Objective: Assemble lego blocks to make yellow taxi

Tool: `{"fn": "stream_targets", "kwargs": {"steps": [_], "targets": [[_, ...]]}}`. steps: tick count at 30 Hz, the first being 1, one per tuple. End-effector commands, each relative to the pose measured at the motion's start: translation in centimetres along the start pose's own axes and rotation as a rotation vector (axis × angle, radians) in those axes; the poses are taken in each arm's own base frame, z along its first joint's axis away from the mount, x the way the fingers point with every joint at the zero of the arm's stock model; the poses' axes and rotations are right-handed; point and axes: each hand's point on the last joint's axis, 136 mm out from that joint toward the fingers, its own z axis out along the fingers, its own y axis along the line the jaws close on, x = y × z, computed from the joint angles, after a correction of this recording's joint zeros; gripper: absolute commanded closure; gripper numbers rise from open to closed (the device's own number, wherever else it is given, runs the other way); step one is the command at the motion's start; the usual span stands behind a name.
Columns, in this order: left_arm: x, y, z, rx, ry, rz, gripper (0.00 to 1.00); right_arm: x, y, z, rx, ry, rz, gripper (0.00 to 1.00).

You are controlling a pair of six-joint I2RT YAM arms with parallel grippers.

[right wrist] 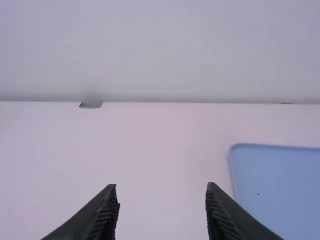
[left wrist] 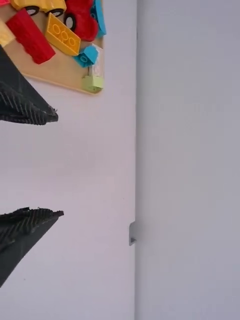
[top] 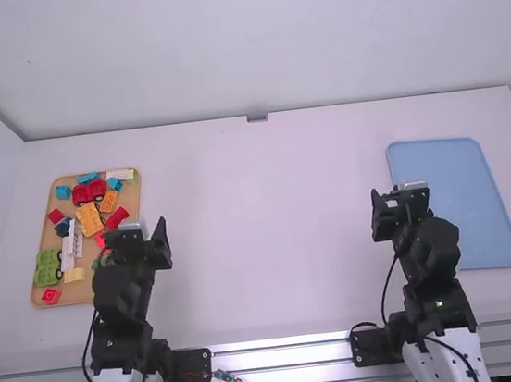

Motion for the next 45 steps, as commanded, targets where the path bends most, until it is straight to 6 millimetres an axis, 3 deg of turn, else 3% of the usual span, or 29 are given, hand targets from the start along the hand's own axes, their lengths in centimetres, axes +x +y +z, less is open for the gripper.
{"fn": "stream_targets", "kwargs": {"steps": [1,11,14,18,21,27,31,45], "targets": [[-1.8,-0.7,0.2,0.029,-0.021,-0.026,0.5,-2.2,0.3,0.1,-0.016,-0.019,-0.007,0.5],[-4.2,-1.3,2.2,0.053,-0.006,-0.074,0.31,-4.3,1.6,2.5,-0.079,0.06,-0.019,0.31],[-5.2,-1.5,3.3,0.063,0.002,-0.059,0.22,-4.8,2.5,4.4,-0.115,0.113,-0.036,0.21],[-5.2,-1.5,3.3,0.063,0.002,-0.059,0.22,-4.8,2.5,4.4,-0.115,0.113,-0.036,0.21],[-5.8,-1.7,4.2,0.07,0.009,-0.067,0.15,-4.8,3.0,5.9,-0.137,0.154,-0.043,0.15],[-6.4,0.1,5.6,-0.042,0.01,-0.078,0.08,-5.3,3.4,7.3,-0.157,0.18,-0.046,0.07],[-6.6,0.1,6.8,-0.044,0.009,-0.081,0.04,-5.5,3.7,8.1,-0.167,0.193,-0.047,0.03],[-6.0,4.2,11.2,-0.293,0.065,-0.064,0.01,-5.5,3.9,8.7,-0.175,0.209,-0.049,0.0]]}}
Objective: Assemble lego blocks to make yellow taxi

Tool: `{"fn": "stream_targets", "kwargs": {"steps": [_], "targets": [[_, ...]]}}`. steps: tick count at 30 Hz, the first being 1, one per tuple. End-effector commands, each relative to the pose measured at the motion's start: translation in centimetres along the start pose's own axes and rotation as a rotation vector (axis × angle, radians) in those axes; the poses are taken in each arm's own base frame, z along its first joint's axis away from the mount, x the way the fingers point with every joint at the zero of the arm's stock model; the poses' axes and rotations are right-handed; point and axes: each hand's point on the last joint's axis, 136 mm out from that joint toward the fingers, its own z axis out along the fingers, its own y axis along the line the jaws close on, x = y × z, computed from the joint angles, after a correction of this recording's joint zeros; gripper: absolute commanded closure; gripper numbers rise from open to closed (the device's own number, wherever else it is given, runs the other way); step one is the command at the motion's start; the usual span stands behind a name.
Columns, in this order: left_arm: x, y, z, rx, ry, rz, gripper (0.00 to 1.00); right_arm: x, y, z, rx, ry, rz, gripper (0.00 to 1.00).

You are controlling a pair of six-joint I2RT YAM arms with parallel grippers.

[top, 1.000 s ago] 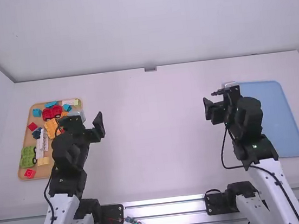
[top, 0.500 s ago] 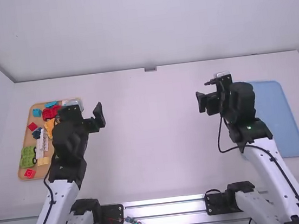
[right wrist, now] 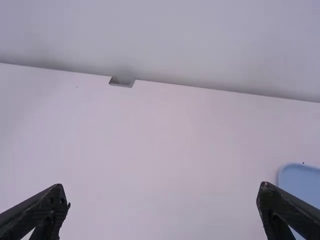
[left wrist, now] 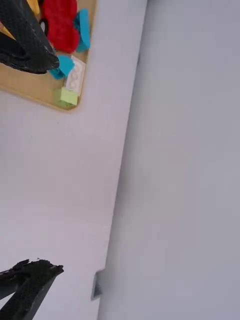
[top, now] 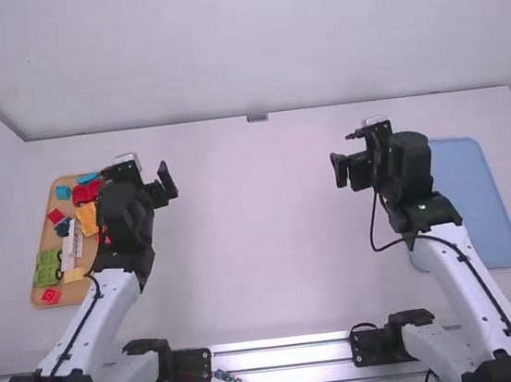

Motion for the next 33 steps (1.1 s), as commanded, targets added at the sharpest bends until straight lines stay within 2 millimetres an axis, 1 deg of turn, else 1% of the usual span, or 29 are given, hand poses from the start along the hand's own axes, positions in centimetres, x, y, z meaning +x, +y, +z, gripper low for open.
{"fn": "stream_targets", "kwargs": {"steps": [1,3,5,8,9,10,12,13,15,16,17,19,21,25,27,28,29,30,31,33], "targets": [[-2.3,0.8,0.6,-0.077,-0.026,0.003,0.01,-1.8,0.2,-0.3,-0.006,-0.034,-0.008,0.0],[-2.6,1.3,1.3,-0.109,0.037,0.017,0.01,-1.8,0.2,-0.3,-0.006,-0.033,-0.008,0.0],[-2.8,1.5,1.5,-0.116,0.062,0.019,0.01,-1.7,0.2,-0.3,-0.006,-0.033,-0.007,0.0],[-3.1,2.9,2.7,-0.145,0.16,0.018,0.01,-1.7,0.2,-0.3,-0.006,-0.031,-0.008,0.0],[-3.0,3.1,2.8,-0.149,0.171,0.014,0.01,-1.7,0.2,-0.3,-0.006,-0.031,-0.008,0.0],[-3.1,3.9,3.1,-0.161,0.207,-0.002,0.01,-1.7,0.2,-0.3,-0.006,-0.031,-0.008,0.0],[-2.9,4.9,3.6,-0.169,0.253,-0.033,0.01,-1.7,0.2,-0.3,-0.006,-0.032,-0.008,0.0],[-2.7,5.8,4.0,-0.168,0.292,-0.051,0.01,-1.7,0.2,-0.3,-0.006,-0.031,-0.007,0.0],[-2.5,6.8,4.6,-0.163,0.331,-0.074,0.01,-1.7,0.2,-0.3,-0.006,-0.031,-0.008,0.0],[-2.2,7.7,5.1,-0.164,0.361,-0.093,0.01,-1.7,0.2,-0.3,-0.006,-0.031,-0.008,0.0],[-1.8,8.8,5.5,-0.175,0.398,-0.111,0.01,-1.7,0.2,-0.3,-0.006,-0.031,-0.008,0.01],[-1.3,10.3,5.9,-0.208,0.441,-0.128,0.01,-1.7,0.2,-0.3,-0.006,-0.032,-0.007,0.0],[-0.5,12.7,6.8,-0.26,0.509,-0.153,0.01,-1.7,0.2,-0.3,-0.006,-0.031,-0.008,0.0],[1.3,15.7,8.2,-0.312,0.624,-0.181,0.01,-1.7,0.3,-0.3,-0.009,-0.031,-0.007,0.0],[2.4,16.4,8.7,-0.299,0.689,-0.178,0.01,-1.7,0.3,-0.3,-0.009,-0.031,-0.007,0.0],[3.3,16.6,9.1,-0.273,0.736,-0.174,0.01,-1.7,0.3,-0.3,-0.009,-0.031,0.001,0.0],[3.6,16.8,9.2,-0.276,0.748,-0.18,0.01,-1.7,0.3,-0.3,-0.009,-0.031,0.0,0.0],[4.6,17.6,9.5,-0.298,0.777,-0.201,0.01,-1.7,0.3,-0.3,-0.009,-0.031,-0.001,0.0],[4.6,17.8,9.5,-0.301,0.778,-0.202,0.01,-1.7,0.3,-0.3,-0.009,-0.031,-0.001,0.0],[5.7,18.9,9.8,-0.324,0.798,-0.228,0.01,-1.7,0.3,-0.3,-0.009,-0.03,0.0,0.01]]}}
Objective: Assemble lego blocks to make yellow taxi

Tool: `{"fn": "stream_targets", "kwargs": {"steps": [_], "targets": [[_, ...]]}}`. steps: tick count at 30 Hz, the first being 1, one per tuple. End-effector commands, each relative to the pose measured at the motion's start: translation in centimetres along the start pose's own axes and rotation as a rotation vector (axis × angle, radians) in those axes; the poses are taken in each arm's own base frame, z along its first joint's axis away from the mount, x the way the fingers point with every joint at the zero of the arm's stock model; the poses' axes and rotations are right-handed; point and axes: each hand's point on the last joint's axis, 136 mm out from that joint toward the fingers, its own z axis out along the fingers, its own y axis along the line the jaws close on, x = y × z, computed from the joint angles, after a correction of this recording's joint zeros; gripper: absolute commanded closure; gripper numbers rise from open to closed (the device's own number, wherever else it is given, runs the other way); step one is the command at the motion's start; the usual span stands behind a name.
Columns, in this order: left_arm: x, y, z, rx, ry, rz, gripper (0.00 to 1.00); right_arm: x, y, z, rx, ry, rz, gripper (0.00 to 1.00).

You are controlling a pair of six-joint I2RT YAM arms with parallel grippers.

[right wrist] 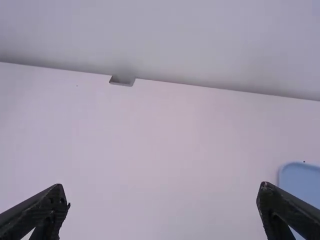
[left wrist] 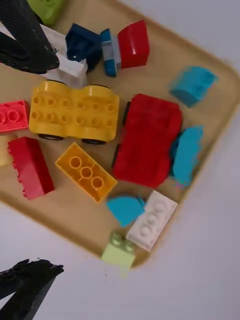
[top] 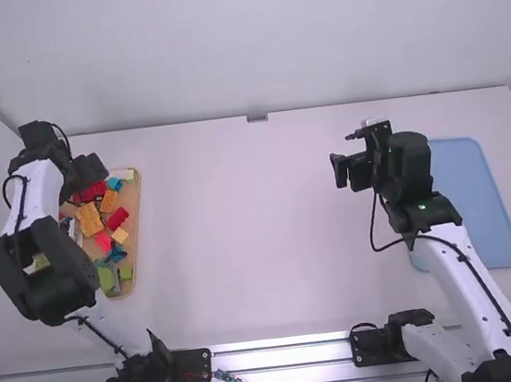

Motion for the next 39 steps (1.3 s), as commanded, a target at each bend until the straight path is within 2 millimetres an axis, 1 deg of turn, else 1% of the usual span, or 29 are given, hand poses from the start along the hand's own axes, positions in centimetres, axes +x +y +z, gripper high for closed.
{"fn": "stream_targets", "kwargs": {"steps": [1,2,3,4,8,9,10,12,13,14,15,16,20,21,23,25,27,30,36,38,39], "targets": [[-0.2,1.0,0.5,0.002,0.012,-0.016,0.01,-1.8,0.2,-0.3,-0.007,-0.035,-0.003,0.0],[-0.2,1.1,0.5,0.001,0.013,-0.018,0.01,-1.8,0.2,-0.3,-0.007,-0.035,-0.003,0.0],[0.0,1.8,0.7,-0.008,0.022,-0.031,0.01,-1.8,0.2,-0.3,-0.007,-0.036,-0.002,0.0],[0.1,2.0,0.8,-0.009,0.024,-0.034,0.01,-1.8,0.2,-0.3,-0.007,-0.036,-0.003,0.0],[1.4,4.2,1.5,-0.025,0.06,-0.077,0.01,-1.8,0.2,-0.3,-0.007,-0.035,-0.003,0.0],[1.7,4.4,1.7,-0.025,0.068,-0.082,0.01,-1.8,0.2,-0.3,-0.008,-0.036,-0.002,0.0],[2.0,4.6,1.8,-0.018,0.077,-0.075,0.0,-1.8,0.2,-0.3,-0.008,-0.036,-0.003,0.0],[2.8,4.0,2.7,0.042,0.085,-0.022,0.08,-1.8,0.2,-0.3,-0.008,-0.036,-0.003,0.0],[2.9,4.0,2.7,0.044,0.085,-0.021,0.09,-1.8,0.2,-0.3,-0.008,-0.036,-0.003,0.0],[3.4,4.0,3.4,0.045,0.083,-0.028,0.12,-1.8,0.2,-0.3,-0.007,-0.036,-0.003,0.0],[3.4,4.0,3.5,0.045,0.083,-0.029,0.12,-1.8,0.2,-0.3,-0.007,-0.036,-0.003,0.0],[3.9,3.8,4.1,0.044,0.08,-0.027,0.13,-1.8,0.2,-0.3,-0.008,-0.037,-0.003,0.0],[4.5,3.7,5.1,0.05,0.063,-0.007,0.16,-1.9,0.2,-0.3,-0.007,-0.039,-0.004,0.0],[4.6,3.7,5.2,0.05,0.063,0.004,0.21,-1.9,0.2,-0.3,-0.007,-0.039,-0.004,0.0],[5.0,3.9,5.5,0.045,0.068,0.015,0.25,-1.9,0.2,-0.3,-0.007,-0.039,-0.003,0.0],[5.4,4.1,5.8,0.037,0.069,0.022,0.24,-1.9,0.2,-0.3,-0.007,-0.039,-0.004,0.0],[5.4,4.8,6.0,0.01,0.059,0.013,0.23,-1.9,0.2,-0.3,-0.007,-0.039,-0.004,0.0],[5.5,4.7,6.2,0.014,0.056,0.015,0.19,-1.9,0.2,-0.3,-0.007,-0.039,-0.004,0.0],[6.3,5.0,6.8,0.004,0.057,0.043,0.2,-1.9,0.2,-0.3,-0.007,-0.039,-0.004,0.0],[6.7,5.7,7.0,-0.048,0.063,0.035,0.23,-1.9,0.2,-0.3,-0.008,-0.04,-0.004,0.0],[7.0,6.0,7.1,-0.069,0.068,0.023,0.22,-1.9,0.2,-0.3,-0.007,-0.039,-0.007,0.0]]}}
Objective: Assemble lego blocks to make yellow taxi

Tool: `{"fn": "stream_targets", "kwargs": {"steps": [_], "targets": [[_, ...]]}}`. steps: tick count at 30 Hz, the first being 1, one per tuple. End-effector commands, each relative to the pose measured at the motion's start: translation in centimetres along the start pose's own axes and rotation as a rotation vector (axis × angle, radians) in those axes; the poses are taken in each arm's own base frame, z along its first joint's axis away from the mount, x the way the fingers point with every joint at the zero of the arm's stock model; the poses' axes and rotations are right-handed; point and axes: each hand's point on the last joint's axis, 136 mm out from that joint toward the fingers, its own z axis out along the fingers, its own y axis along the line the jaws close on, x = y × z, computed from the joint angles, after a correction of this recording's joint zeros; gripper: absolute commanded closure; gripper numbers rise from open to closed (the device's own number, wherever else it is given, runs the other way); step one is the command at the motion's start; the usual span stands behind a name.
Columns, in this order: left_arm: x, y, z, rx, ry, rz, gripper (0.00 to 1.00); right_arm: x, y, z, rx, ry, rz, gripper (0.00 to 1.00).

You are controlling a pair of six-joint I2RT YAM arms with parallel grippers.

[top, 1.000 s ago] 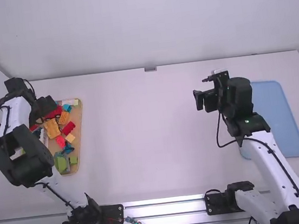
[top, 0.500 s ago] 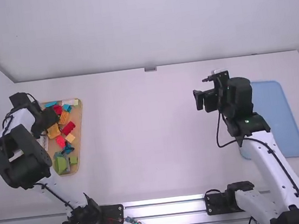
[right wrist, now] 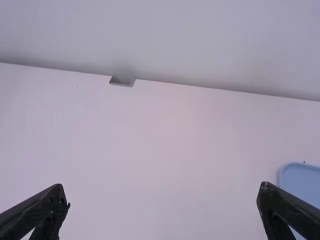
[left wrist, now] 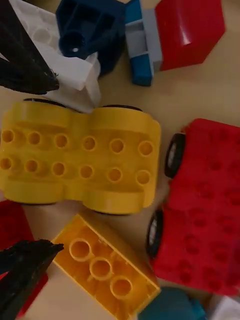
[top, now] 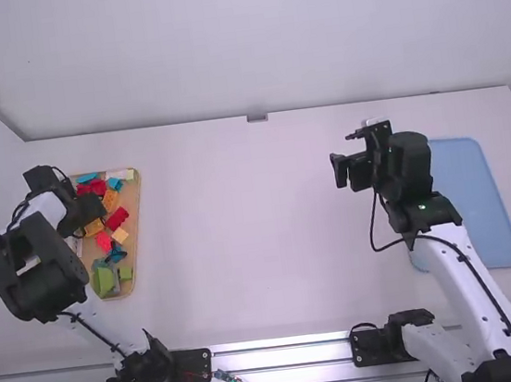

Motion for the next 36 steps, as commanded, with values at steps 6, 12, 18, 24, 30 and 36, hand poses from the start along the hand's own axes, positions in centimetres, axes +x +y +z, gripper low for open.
{"fn": "stream_targets", "kwargs": {"steps": [6,12,18,24,30,36], "targets": [[0.7,1.0,0.4,-0.052,0.009,0.0,0.18,-1.9,0.2,-0.3,-0.007,-0.039,-0.008,0.0],[0.9,0.8,0.9,-0.048,-0.006,0.005,0.16,-1.8,0.2,-0.3,-0.008,-0.034,-0.007,0.0],[1.7,0.7,2.1,-0.047,-0.044,0.002,0.15,-1.8,0.2,-0.3,-0.005,-0.034,-0.007,0.0],[1.8,0.7,2.3,-0.046,-0.058,0.001,0.16,-1.7,0.2,-0.3,-0.005,-0.033,-0.007,0.0],[1.6,0.7,2.5,-0.046,-0.081,0.005,0.18,-1.7,0.2,-0.3,-0.005,-0.03,-0.006,0.0],[1.9,-0.6,3.0,0.03,-0.103,0.038,0.15,-1.6,0.2,-0.3,-0.005,-0.029,-0.006,0.0]]}}
